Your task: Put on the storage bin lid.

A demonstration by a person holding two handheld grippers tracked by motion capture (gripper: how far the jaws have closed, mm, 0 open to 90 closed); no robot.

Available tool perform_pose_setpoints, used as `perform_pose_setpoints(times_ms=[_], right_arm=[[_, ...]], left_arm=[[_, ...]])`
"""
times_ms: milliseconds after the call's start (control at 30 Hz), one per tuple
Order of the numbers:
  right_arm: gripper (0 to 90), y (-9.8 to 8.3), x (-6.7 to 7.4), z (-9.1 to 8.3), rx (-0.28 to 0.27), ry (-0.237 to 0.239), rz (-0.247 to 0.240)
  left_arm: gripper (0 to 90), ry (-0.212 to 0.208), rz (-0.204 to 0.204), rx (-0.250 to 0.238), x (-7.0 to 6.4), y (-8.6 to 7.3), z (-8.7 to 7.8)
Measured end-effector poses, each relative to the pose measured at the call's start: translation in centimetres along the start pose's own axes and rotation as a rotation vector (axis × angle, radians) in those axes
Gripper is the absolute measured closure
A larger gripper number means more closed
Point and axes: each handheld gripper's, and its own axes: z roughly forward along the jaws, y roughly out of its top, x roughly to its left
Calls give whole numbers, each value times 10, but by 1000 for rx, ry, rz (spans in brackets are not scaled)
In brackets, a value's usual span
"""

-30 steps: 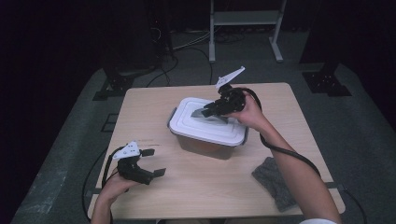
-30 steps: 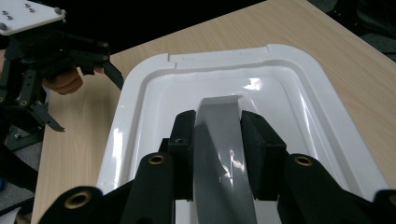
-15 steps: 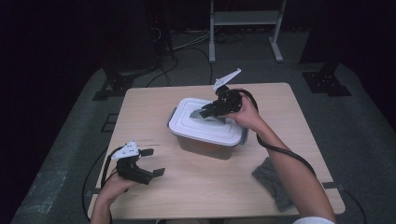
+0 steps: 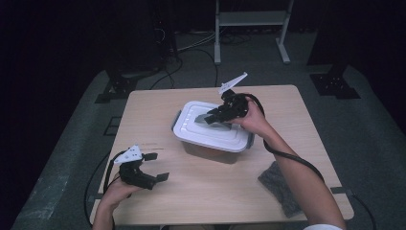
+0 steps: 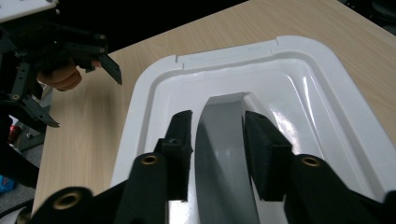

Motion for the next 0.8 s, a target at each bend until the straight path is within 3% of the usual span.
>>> perform_pose_setpoints(times_ms=[233,800], right_arm=[[499,2,2,-13,-40,15,9],[439,-20,12,-58,-97,4,41]], left_arm=[[28,2,1,0,1,0,0],[28,2,2,-2,-2,-1,-2]])
